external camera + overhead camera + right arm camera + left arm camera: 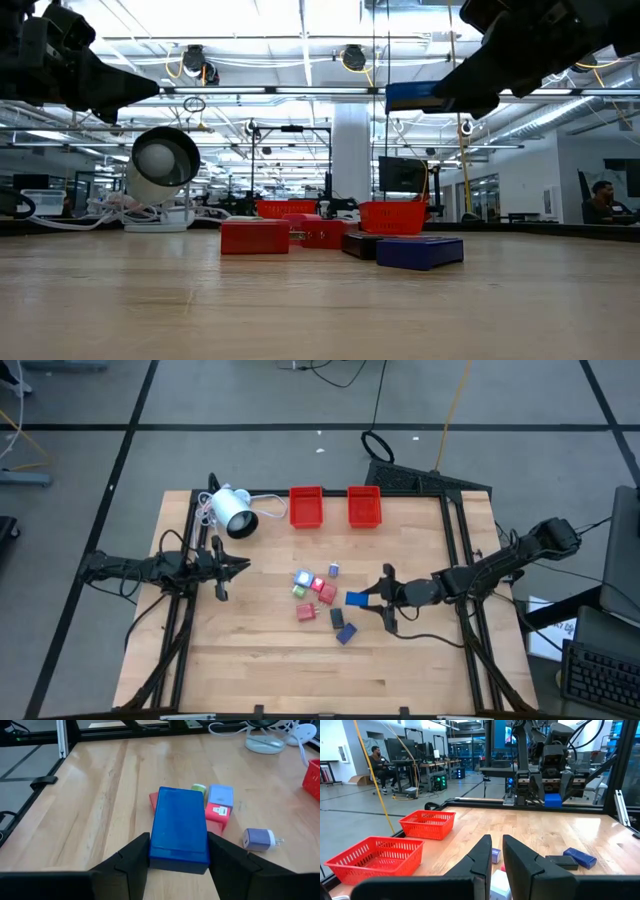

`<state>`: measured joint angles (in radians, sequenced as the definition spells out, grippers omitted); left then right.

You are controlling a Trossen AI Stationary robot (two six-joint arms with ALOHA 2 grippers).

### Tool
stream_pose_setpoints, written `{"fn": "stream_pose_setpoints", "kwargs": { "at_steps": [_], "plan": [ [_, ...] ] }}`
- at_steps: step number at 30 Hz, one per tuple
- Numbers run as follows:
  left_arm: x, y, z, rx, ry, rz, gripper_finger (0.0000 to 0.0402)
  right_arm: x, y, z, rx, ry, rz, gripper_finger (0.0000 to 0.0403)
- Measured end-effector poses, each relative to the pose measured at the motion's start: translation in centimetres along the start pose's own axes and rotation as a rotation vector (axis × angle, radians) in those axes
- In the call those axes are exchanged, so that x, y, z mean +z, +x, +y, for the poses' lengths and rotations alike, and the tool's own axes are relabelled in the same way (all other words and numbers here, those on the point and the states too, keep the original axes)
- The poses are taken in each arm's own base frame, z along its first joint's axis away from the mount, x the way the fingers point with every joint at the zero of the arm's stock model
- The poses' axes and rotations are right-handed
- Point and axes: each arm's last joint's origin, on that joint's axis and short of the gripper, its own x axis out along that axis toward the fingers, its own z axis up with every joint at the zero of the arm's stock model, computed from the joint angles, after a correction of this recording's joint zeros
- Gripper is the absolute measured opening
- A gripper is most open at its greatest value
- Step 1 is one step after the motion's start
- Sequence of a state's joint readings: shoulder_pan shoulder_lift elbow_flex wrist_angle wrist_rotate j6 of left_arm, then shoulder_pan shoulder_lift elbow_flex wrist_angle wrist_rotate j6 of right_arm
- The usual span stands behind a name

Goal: Pick & Place Office items
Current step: Put the top blue digital clock into the right red bin

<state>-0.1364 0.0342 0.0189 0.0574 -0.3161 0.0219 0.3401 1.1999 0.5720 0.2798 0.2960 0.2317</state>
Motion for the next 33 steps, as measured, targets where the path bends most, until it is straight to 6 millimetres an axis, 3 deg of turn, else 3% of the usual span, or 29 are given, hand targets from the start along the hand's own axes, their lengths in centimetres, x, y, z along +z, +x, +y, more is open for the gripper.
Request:
{"fn": "stream_pose_setpoints", "kwargs": {
  "at_steps": [33],
  "plan": [
    [-0.01, 0.0, 0.0, 0.0, 0.0, 0.001, 0.0047, 0.08, -0.02, -0.36, -0.124, 0.029, -0.03, 0.0171]
  ]
}}
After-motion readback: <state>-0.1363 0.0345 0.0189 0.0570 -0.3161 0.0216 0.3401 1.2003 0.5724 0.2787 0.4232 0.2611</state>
